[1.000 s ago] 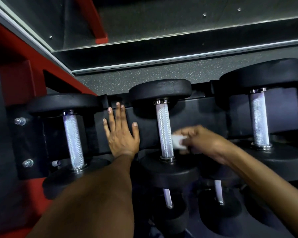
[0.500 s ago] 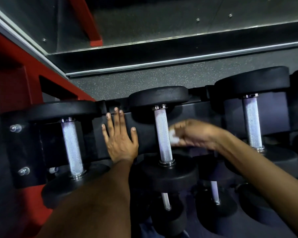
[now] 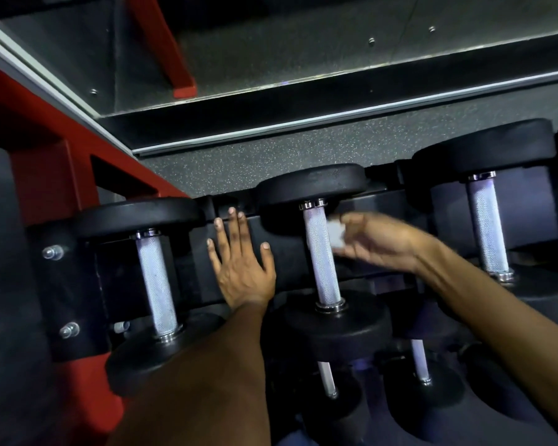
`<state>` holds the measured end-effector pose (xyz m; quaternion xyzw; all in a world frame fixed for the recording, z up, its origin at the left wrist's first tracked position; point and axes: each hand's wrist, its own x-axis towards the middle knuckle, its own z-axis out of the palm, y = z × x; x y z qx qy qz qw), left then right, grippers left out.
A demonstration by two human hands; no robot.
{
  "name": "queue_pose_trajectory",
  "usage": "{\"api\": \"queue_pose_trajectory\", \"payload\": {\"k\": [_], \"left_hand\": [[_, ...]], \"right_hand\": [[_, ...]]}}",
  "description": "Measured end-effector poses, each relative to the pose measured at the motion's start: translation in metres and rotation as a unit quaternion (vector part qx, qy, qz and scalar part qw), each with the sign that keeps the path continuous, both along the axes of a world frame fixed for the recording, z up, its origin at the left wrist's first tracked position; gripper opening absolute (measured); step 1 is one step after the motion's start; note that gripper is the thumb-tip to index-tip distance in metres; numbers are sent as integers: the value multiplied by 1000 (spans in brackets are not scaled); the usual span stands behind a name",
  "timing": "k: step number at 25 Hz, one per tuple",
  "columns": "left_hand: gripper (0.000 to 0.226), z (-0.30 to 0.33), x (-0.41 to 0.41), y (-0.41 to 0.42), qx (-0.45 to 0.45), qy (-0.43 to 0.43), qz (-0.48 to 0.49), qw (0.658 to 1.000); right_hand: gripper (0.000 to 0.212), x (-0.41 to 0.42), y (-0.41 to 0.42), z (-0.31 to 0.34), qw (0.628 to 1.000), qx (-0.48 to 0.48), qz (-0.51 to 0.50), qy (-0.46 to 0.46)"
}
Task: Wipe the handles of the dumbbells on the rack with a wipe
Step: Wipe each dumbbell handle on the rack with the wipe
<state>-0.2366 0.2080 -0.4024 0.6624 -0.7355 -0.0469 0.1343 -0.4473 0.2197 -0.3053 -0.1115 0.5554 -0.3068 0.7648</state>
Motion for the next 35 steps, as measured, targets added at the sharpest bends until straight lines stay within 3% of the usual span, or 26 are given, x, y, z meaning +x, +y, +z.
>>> {"api": "queue_pose_trajectory", "payload": {"k": [2, 3, 7, 8, 10, 11, 13, 15, 16, 18, 19, 20, 22, 23, 24, 26, 27, 28, 31, 33, 35], "left_hand": [[68, 1, -1, 0, -1, 0, -1, 1000], [68, 1, -1, -1, -1, -1, -1, 1000], [67, 1, -1, -1, 0, 0, -1, 1000], [67, 1, -1, -1, 0, 0, 0, 1000], [68, 1, -1, 0, 3, 2, -1, 1000], [68, 1, 0, 0, 3, 3, -2, 1000], [68, 2, -1, -1, 7, 7, 2, 1000], [68, 2, 0, -1, 10, 10, 0, 1000], [68, 2, 0, -1, 7, 10, -3, 1000], [67, 2, 0, -1, 3, 11, -3, 1000], [66, 2, 0, -1, 2, 11, -2, 1000], [66, 1, 0, -2, 2, 13, -2, 1000], [66, 1, 0, -1, 4, 22, -4, 1000], [66, 1, 1, -1, 3, 28, -5, 1000], [66, 2, 1, 0, 4, 33, -7, 999], [67, 2, 0, 0, 8, 34, -9, 999], [67, 2, 0, 0, 7, 34, -7, 999], [67, 1, 1, -1, 7, 35, -7, 999], [67, 0, 2, -1, 6, 43, -12, 999], [67, 0, 2, 0, 3, 46, -10, 999], [66, 1, 1, 0, 1, 44, -9, 999]], "right_hand": [[44, 4, 31, -2, 984, -9, 172, 52], [43, 4, 33, -1, 980, -8, 194, 53], [40, 7, -19, 9, 996, -39, -65, -38], [38, 9, -15, 9, 997, -38, -67, -28], [28, 10, 20, 4, 994, -55, 63, 73], [21, 8, 38, 10, 967, -80, 166, 176], [11, 12, 54, 26, 844, -176, 336, 379], [15, 29, 37, 45, 742, -311, 359, 473], [20, 40, 21, 51, 662, -391, 413, 488], [33, 54, -9, 49, 420, -513, 512, 546], [39, 56, -17, 46, 330, -525, 544, 566], [41, 54, -19, 44, 262, -513, 567, 589], [37, 62, -3, 34, 214, -414, 673, 575], [32, 67, 8, 31, 211, -378, 739, 516], [32, 74, 11, 18, 232, -382, 749, 490], [35, 86, -4, 0, 246, -346, 736, 527], [36, 90, -9, 0, 222, -330, 740, 542], [36, 94, -11, 0, 210, -349, 728, 551], [24, 73, 13, 9, 245, -435, 692, 521], [22, 51, 37, 23, 380, -478, 655, 446], [26, 24, 55, 33, 636, -433, 477, 425]]}}
